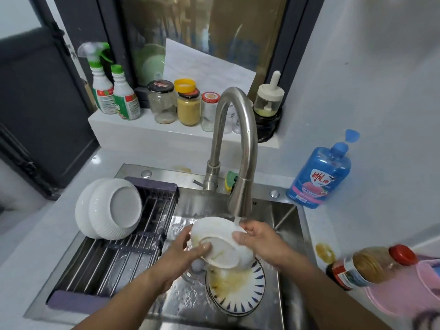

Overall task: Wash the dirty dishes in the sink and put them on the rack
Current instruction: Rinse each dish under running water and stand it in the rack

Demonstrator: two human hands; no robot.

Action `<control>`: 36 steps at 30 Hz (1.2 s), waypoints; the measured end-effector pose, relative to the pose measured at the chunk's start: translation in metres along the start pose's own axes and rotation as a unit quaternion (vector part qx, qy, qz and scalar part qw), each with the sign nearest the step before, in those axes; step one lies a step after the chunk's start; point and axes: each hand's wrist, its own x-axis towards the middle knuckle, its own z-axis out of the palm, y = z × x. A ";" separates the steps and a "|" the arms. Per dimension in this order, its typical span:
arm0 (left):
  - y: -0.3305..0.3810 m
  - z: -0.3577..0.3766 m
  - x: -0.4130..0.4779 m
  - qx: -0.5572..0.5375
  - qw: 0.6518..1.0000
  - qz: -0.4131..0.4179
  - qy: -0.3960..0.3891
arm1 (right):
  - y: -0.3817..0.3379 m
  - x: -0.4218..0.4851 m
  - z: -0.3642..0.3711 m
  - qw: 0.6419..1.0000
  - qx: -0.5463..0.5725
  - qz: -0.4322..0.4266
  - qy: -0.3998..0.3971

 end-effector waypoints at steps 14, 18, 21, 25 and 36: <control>0.010 0.022 -0.002 -0.099 0.992 -0.033 -0.068 | 0.014 0.033 0.019 0.968 0.029 0.093 0.231; 0.013 0.035 -0.001 -0.088 0.996 0.015 0.010 | 0.006 0.045 0.024 0.943 -0.019 0.131 0.306; 0.018 0.043 -0.003 -0.067 0.994 0.048 0.068 | 0.003 0.050 0.029 0.932 -0.036 0.140 0.332; 0.036 0.027 0.000 -0.041 0.999 0.002 -0.025 | -0.001 0.057 0.017 0.945 -0.050 0.143 0.290; 0.045 0.057 0.001 -0.216 0.969 -0.107 -0.052 | -0.022 0.058 0.055 0.955 0.033 0.127 0.265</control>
